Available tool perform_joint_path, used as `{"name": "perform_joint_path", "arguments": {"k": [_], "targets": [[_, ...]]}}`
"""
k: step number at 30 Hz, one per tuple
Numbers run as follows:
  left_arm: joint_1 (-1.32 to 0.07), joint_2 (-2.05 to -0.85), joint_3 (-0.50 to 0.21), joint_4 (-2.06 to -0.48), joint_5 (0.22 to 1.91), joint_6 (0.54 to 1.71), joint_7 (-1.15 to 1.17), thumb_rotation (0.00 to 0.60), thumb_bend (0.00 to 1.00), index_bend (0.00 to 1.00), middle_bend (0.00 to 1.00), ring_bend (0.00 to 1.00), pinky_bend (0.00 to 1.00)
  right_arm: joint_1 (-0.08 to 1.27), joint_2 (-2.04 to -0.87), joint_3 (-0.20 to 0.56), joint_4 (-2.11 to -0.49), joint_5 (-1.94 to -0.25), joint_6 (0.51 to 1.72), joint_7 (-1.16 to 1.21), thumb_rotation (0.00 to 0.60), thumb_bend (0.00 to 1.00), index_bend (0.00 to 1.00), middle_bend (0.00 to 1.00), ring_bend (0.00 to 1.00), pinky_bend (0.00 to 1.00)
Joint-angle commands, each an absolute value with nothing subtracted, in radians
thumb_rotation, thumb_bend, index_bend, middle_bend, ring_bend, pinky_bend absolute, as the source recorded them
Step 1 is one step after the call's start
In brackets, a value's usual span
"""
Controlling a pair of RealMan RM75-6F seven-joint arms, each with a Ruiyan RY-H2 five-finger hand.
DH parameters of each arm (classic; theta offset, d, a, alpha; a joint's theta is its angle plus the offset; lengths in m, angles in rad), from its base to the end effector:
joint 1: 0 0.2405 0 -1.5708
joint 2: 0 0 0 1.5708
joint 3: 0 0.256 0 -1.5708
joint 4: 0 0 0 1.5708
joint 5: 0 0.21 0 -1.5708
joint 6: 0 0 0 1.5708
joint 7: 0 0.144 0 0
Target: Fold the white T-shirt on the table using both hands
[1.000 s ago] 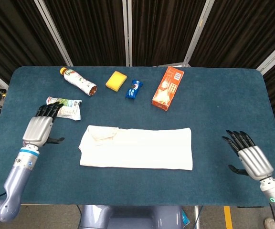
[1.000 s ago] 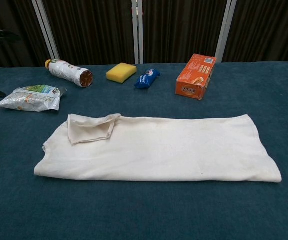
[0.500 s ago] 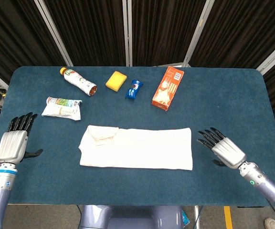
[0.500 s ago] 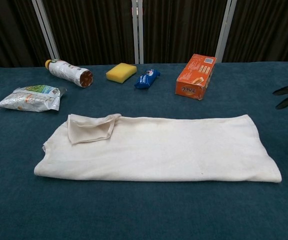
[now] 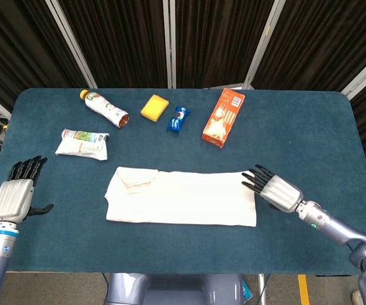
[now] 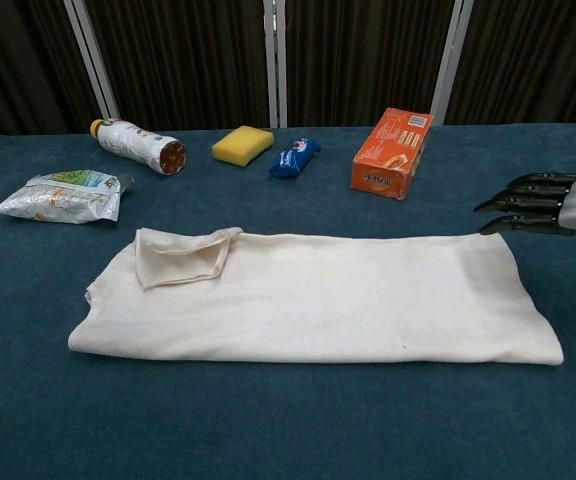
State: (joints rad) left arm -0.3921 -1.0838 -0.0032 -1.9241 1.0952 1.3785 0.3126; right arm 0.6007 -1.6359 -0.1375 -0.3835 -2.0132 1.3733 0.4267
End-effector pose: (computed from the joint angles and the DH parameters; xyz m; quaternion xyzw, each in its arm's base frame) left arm -0.2491 0.2398 0.1339 -0.6108 -0.4364 -0.3279 0.5736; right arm -0.3051 -0.3382 0.0500 0.8836 -0.0964 0.3039 0.3429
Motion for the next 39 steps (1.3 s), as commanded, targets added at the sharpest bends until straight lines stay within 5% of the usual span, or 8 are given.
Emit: {"name": "perform_joint_path", "arguments": {"k": [1, 39], "targets": [[-0.388, -1.085, -0.008, -1.924, 1.1, 1.38, 0.313, 0.6, 0.15, 0.0, 0.0, 0.0, 0.0, 0.615, -1.695, -0.16, -0.302, -2.001, 1.369, 0.467, 0.6, 0.0, 0.1, 0.03, 0.0, 0.0], [-0.351, -1.098, -0.046, -1.886, 1.098, 1.289, 0.318, 0.6, 0.15, 0.0, 0.0, 0.0, 0.0, 0.678, -1.848, -0.201, -0.19, -1.879, 1.339, 0.54, 0.6, 0.0, 0.08, 0.05, 0.0, 0.0]]}}
